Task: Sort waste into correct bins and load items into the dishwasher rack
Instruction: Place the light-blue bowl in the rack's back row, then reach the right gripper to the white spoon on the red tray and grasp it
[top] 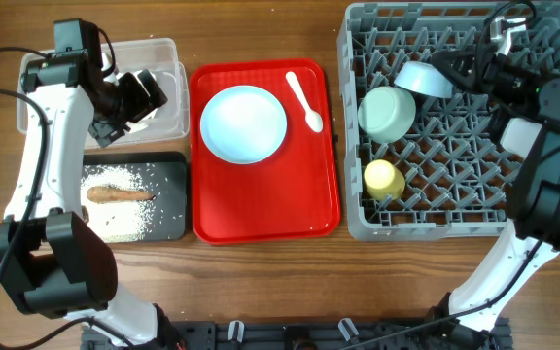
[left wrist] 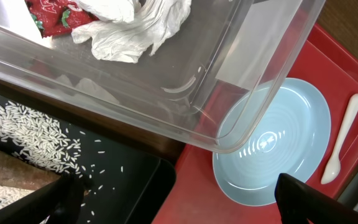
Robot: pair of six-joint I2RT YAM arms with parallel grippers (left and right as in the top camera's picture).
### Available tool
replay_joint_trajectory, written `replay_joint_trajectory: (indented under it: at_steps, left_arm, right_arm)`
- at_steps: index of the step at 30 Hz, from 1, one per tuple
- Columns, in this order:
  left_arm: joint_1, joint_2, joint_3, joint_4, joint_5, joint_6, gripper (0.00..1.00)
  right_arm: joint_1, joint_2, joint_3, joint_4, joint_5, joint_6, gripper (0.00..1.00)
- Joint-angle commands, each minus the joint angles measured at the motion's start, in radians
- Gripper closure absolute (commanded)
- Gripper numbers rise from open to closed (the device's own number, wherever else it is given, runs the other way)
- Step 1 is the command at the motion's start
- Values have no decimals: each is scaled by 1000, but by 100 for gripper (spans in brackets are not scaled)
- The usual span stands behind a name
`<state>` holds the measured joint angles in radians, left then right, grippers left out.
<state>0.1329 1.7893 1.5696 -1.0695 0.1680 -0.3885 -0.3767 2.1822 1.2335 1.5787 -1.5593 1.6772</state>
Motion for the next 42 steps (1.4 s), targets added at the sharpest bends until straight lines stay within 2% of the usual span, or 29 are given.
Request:
replay_joint_trajectory:
  at_steps: [1, 6, 9, 10, 12, 14, 16, 17, 18, 20, 22, 23, 26, 29, 31, 36, 39, 40, 42]
  left_arm:
    - [4, -7, -1, 2, -6, -12, 0]
    - [4, -7, -1, 2, -6, -12, 0]
    - [4, -7, -1, 2, -6, -12, 0]
    - [4, -7, -1, 2, -6, -12, 0]
    - [4, -7, -1, 2, -6, -12, 0]
    - [4, -7, -1, 2, -6, -12, 0]
    - [4, -7, -1, 2, -6, -12, 0]
    - [4, -7, -1, 2, -6, -12, 0]
    - [4, -7, -1, 2, -6, -12, 0]
    - [4, -7, -1, 2, -6, -12, 0]
    - [4, -7, -1, 2, -6, -12, 0]
    - [4, -7, -1, 2, -6, -12, 0]
    - [4, -7, -1, 2, -6, -12, 0]
    - [4, -7, -1, 2, -6, -12, 0]
    - [4, -7, -1, 2, -6, -12, 0]
    - [4, -7, -1, 2, -6, -12, 0]
    - [4, -7, -1, 2, -6, -12, 0]
    - [4, -7, -1, 2, -6, -12, 0]
    - [4, -7, -1, 2, -6, -12, 0]
  right_arm:
    - [3, -33, 98, 77, -58, 91, 57]
    - [63, -150, 172, 77, -26, 150, 57]
    - [106, -185, 173, 50, 147, 174, 57]
    - [127, -197, 173, -19, 226, 104, 57]
    - [196, -242, 174, -412, 386, -258, 57]
    - [286, -299, 195, -907, 550, -713, 56]
    - [423, -324, 292, -1359, 711, -1152, 55]
    - [499, -324, 348, -1533, 811, -1324, 55]
    - [627, -323, 407, -1749, 1029, -1549, 53]
    - [831, -320, 422, -1926, 1439, -1809, 44]
    - [969, -290, 417, -2020, 1790, -1859, 29]
    - [1008, -275, 408, -2046, 1863, -1857, 26]
    - [1019, -225, 395, -2073, 1811, -1760, 19]
    - [969, -189, 394, -2078, 1633, -1752, 16]
    - [917, -150, 394, -2131, 1561, -1752, 0]
    - [834, -43, 394, -2167, 1370, -1752, 1]
    - [811, 2, 394, -2174, 1362, -1726, 15]
    - [808, 13, 394, -2184, 1363, -1726, 22]
    - [807, 30, 394, -2200, 1370, -1726, 28]
